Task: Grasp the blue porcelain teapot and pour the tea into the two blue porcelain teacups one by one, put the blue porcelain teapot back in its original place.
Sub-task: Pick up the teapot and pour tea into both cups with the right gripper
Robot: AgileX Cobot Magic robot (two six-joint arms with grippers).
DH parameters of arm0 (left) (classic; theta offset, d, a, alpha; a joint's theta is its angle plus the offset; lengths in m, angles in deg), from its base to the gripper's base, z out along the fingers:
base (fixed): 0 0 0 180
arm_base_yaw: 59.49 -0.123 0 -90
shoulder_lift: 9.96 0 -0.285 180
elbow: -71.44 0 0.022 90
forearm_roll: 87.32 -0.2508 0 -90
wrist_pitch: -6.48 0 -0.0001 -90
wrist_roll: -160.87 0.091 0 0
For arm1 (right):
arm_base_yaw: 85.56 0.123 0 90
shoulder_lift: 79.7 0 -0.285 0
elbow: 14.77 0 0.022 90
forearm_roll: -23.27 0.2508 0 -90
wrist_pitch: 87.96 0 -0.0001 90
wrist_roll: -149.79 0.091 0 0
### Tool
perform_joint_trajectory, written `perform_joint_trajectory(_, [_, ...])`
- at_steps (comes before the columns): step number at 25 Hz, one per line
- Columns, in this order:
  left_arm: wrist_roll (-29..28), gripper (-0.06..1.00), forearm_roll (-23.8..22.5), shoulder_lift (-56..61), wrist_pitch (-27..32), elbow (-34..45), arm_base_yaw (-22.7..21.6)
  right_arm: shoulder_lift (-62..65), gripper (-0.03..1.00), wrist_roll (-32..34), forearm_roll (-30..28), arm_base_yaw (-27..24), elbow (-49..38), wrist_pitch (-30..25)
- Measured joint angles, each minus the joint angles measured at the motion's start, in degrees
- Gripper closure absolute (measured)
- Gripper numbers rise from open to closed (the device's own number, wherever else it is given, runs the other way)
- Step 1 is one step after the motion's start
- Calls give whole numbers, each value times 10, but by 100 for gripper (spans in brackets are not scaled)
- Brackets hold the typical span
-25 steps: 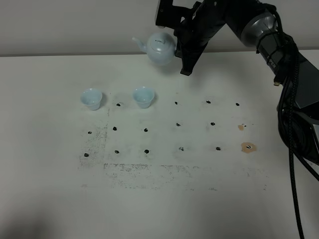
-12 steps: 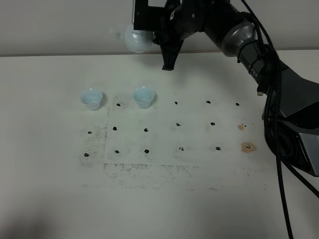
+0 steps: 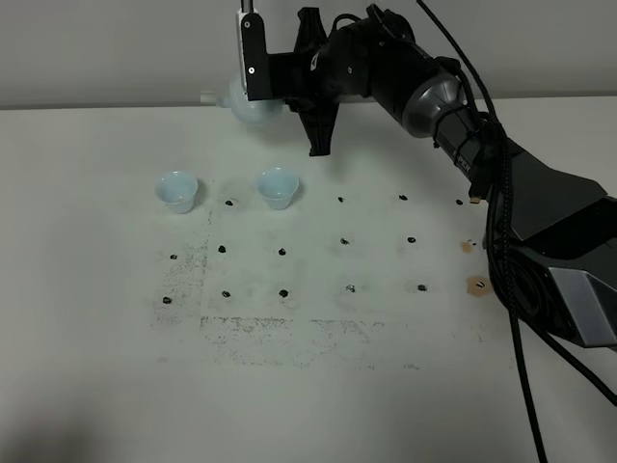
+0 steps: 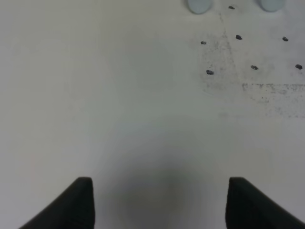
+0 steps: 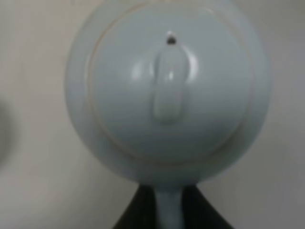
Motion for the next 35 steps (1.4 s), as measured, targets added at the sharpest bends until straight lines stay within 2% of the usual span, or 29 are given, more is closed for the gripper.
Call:
perform_joint_trajectory(11, [0, 35, 0, 0, 0, 0, 0, -7, 89, -34, -13, 18, 0, 17])
perform_joint_trajectory(17, [0, 35, 0, 0, 0, 0, 0, -16, 89, -49, -37, 27, 0, 51])
perform_joint_trajectory(31, [0, 35, 0, 0, 0, 0, 0, -19, 89, -52, -72, 61, 0, 45])
perform_joint_trajectory(35, [1, 35, 0, 0, 0, 0, 0, -23, 89, -54, -102, 63, 0, 52])
